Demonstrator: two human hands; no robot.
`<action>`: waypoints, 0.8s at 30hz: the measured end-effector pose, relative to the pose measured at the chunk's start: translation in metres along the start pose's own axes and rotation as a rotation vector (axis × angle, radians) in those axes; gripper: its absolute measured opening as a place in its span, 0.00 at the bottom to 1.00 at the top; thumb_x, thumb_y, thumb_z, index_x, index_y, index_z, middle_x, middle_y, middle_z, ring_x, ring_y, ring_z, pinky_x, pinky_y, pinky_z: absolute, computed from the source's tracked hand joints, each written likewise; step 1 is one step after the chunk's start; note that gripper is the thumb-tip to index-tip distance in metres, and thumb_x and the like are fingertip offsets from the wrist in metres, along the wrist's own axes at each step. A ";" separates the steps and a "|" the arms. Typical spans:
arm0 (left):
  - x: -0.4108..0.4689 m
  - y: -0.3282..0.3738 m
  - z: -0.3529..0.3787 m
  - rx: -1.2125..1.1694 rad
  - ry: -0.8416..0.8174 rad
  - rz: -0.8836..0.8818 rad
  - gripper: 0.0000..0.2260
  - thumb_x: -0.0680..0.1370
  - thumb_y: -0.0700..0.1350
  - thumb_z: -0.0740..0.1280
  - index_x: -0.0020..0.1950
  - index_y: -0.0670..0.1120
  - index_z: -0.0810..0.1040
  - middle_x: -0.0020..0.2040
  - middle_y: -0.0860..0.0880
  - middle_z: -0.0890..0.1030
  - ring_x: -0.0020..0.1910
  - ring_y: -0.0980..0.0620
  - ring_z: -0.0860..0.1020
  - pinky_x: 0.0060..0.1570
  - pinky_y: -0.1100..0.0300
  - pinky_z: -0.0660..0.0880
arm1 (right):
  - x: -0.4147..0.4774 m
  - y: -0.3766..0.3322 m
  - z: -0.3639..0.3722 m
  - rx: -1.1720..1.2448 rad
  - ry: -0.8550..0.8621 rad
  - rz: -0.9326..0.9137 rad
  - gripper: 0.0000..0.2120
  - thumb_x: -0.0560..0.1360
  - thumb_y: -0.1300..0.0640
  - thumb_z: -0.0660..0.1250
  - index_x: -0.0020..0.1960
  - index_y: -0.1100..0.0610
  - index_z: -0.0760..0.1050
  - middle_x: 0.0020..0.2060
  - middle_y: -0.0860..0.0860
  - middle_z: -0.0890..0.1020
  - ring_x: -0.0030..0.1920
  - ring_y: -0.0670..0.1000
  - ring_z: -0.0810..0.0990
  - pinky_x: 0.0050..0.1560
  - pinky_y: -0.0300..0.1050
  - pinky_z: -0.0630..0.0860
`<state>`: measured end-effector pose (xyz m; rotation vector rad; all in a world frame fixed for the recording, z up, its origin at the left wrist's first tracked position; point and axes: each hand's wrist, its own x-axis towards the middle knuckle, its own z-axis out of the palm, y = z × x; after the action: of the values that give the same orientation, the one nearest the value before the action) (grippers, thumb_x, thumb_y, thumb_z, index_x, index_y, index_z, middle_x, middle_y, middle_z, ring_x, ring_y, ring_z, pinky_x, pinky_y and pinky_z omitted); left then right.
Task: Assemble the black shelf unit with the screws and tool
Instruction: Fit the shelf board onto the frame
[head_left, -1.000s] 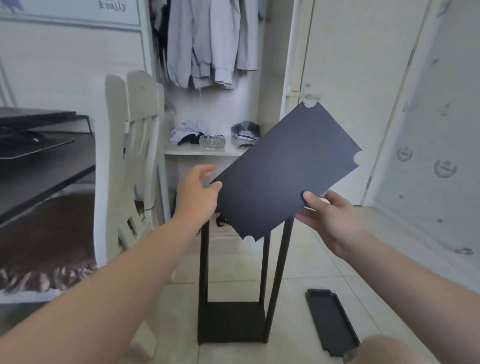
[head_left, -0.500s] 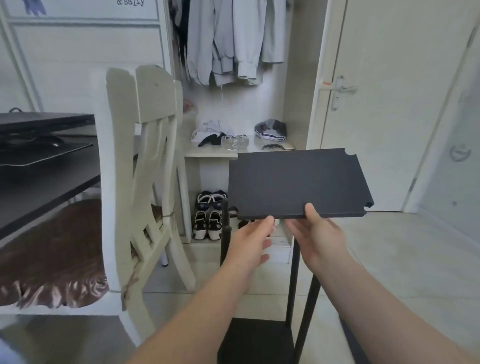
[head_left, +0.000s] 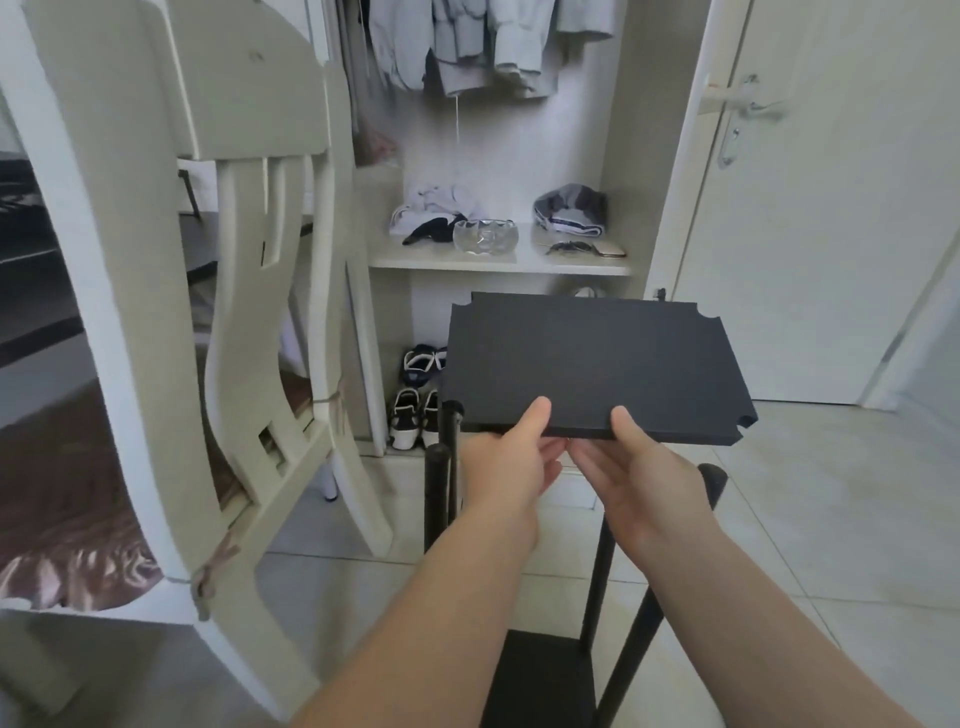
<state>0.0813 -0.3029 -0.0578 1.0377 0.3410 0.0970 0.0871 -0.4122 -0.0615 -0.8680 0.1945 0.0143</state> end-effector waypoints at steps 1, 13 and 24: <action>0.000 -0.005 0.002 0.011 0.004 -0.008 0.10 0.79 0.48 0.71 0.59 0.48 0.80 0.48 0.49 0.87 0.45 0.55 0.86 0.47 0.59 0.80 | 0.001 -0.002 -0.005 -0.014 0.004 0.014 0.12 0.82 0.60 0.67 0.62 0.66 0.77 0.51 0.61 0.86 0.51 0.58 0.87 0.54 0.48 0.82; -0.007 -0.022 0.000 -0.023 0.131 -0.118 0.14 0.77 0.49 0.74 0.59 0.44 0.79 0.45 0.45 0.87 0.41 0.53 0.86 0.41 0.60 0.79 | -0.004 -0.002 -0.017 -0.177 0.049 0.016 0.09 0.81 0.59 0.69 0.56 0.64 0.78 0.46 0.59 0.87 0.47 0.57 0.88 0.44 0.46 0.85; -0.022 -0.024 -0.010 -0.070 0.168 -0.162 0.13 0.77 0.49 0.74 0.57 0.44 0.79 0.43 0.46 0.87 0.39 0.53 0.86 0.38 0.60 0.79 | -0.018 0.007 -0.018 -0.261 0.057 0.012 0.08 0.80 0.57 0.69 0.54 0.62 0.78 0.40 0.56 0.87 0.43 0.56 0.88 0.37 0.42 0.83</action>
<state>0.0554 -0.3124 -0.0778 0.9314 0.5695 0.0501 0.0661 -0.4202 -0.0744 -1.1284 0.2545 0.0263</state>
